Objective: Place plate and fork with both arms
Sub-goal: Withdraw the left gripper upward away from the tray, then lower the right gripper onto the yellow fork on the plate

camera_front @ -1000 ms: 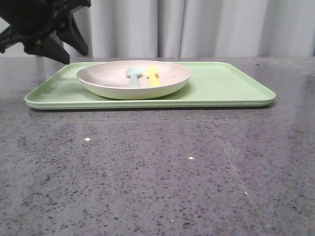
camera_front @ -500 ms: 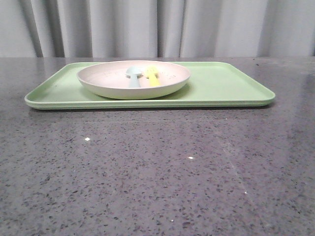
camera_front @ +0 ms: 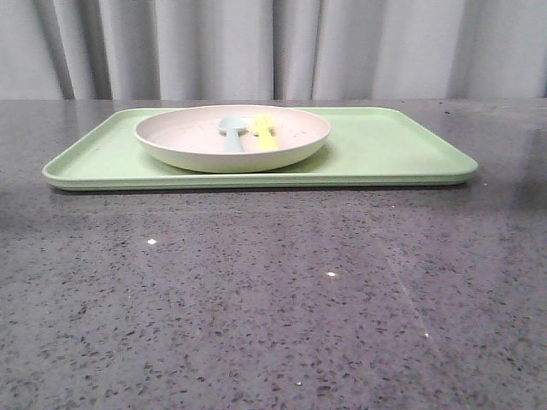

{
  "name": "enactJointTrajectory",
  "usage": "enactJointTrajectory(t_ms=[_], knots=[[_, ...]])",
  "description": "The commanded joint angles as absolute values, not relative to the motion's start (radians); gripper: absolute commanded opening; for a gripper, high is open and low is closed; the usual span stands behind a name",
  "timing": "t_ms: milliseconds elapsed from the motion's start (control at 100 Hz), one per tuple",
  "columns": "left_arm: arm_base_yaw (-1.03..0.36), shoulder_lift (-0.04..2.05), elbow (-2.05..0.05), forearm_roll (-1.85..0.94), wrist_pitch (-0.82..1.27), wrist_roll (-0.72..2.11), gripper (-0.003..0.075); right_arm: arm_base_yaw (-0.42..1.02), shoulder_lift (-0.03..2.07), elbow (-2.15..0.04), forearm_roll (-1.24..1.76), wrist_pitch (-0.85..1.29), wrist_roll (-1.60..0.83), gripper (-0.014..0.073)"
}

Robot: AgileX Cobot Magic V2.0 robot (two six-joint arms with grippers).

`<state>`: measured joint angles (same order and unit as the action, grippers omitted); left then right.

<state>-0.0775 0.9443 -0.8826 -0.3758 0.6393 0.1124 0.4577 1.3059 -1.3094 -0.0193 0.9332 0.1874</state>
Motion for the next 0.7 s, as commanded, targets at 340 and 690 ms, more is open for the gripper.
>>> enactJointTrajectory(t_ms=[340,690], knots=[[-0.058,0.827,-0.865,-0.376,0.626,0.106,0.0295,0.561,1.621,-1.694,-0.024,0.977,0.184,0.0527],[-0.058,0.827,-0.865,-0.376,0.633,0.106,0.0295,0.578,1.87,-1.942,-0.026,1.066,0.194,0.0527]])
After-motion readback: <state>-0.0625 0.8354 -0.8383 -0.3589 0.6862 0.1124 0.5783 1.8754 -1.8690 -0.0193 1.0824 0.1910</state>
